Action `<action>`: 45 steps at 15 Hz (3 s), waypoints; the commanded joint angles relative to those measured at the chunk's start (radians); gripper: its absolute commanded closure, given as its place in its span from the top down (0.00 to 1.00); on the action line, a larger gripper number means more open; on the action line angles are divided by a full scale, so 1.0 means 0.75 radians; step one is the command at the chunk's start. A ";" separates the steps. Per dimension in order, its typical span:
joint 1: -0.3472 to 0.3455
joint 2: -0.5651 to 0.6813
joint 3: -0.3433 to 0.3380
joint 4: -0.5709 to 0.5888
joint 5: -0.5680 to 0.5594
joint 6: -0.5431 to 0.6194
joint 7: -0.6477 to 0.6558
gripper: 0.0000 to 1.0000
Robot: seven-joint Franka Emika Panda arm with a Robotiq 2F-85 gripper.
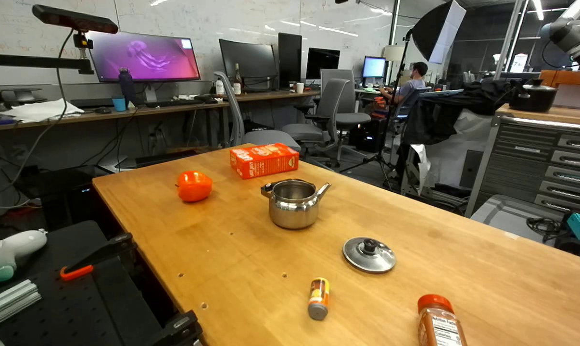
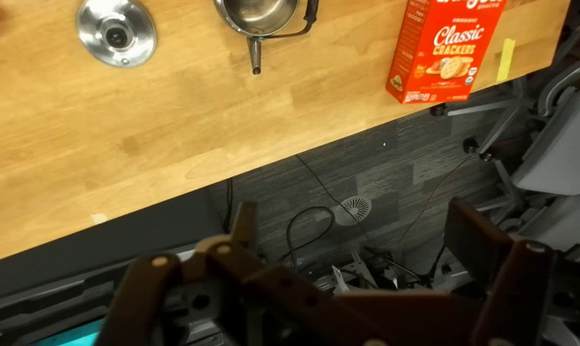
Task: Pick up the lid and close the kettle
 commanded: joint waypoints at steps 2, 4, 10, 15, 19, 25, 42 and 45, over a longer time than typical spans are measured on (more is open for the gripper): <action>-0.013 0.011 0.009 -0.002 0.008 -0.006 -0.004 1.00; -0.013 0.011 0.012 -0.003 0.008 -0.005 -0.004 1.00; -0.013 0.011 0.012 -0.003 0.007 -0.005 -0.004 1.00; -0.013 0.011 0.012 -0.003 0.007 -0.005 -0.004 1.00; -0.021 0.035 0.014 0.001 -0.008 0.003 0.013 1.00; -0.068 0.150 0.009 0.059 -0.099 -0.039 0.072 1.00; -0.125 0.419 -0.012 -0.055 -0.110 0.195 0.061 1.00; -0.127 0.481 -0.012 -0.087 -0.119 0.307 0.069 1.00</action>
